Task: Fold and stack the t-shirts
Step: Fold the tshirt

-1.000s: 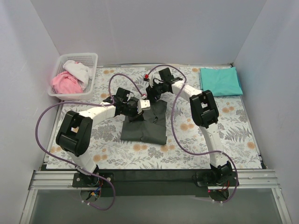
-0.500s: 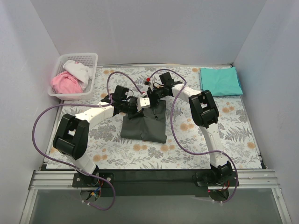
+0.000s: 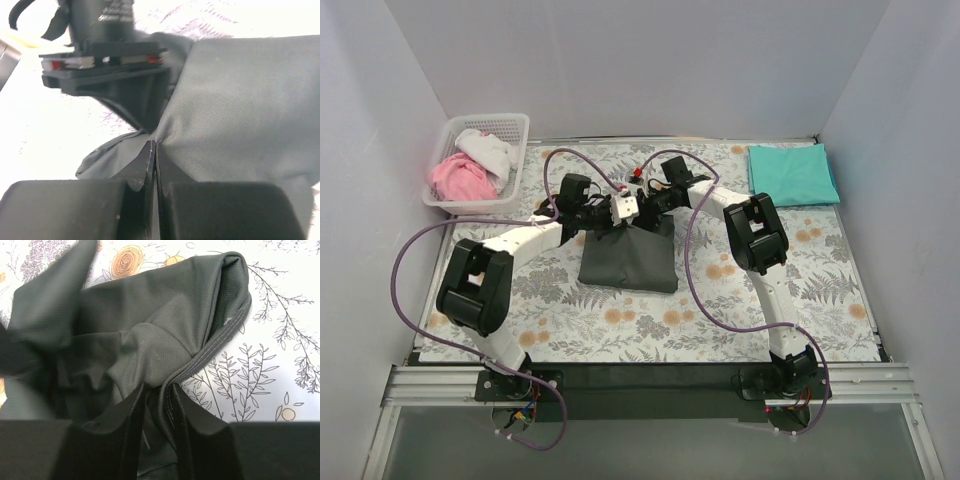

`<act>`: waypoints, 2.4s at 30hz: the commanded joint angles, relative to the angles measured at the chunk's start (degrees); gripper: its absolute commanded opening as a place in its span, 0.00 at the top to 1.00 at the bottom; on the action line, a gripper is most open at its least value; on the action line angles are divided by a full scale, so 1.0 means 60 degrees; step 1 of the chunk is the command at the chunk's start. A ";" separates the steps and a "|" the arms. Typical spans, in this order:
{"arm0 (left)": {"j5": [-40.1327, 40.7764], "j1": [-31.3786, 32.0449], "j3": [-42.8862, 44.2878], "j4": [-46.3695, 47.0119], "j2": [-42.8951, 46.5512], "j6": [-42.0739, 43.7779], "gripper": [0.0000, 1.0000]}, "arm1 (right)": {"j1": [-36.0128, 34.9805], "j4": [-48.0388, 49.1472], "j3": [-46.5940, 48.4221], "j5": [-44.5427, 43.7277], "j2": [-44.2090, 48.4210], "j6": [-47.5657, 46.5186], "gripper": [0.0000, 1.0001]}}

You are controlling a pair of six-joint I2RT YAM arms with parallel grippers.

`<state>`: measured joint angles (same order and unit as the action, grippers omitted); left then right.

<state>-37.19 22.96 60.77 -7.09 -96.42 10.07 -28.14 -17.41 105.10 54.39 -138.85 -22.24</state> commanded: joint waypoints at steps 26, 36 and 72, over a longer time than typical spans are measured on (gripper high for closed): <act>-0.0086 0.0098 -0.0841 0.0743 -0.0703 0.0681 1.00 | 0.0545 -0.0834 0.0635 -0.0966 -0.0180 -0.0058 0.80; -0.0730 0.0802 -0.2481 -0.1012 0.1373 0.0477 1.00 | 0.0296 -0.0892 -0.2471 -0.0232 0.1577 -0.0556 0.87; 0.0163 0.0495 -0.0330 0.0901 0.0763 0.0447 1.00 | 0.0266 -0.1449 -0.1184 0.1804 -0.0091 -0.0072 0.98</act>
<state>-37.26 27.18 56.05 -6.76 -90.43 12.62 -26.02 -23.83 98.45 64.75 -137.91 -21.61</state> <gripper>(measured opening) 0.014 0.031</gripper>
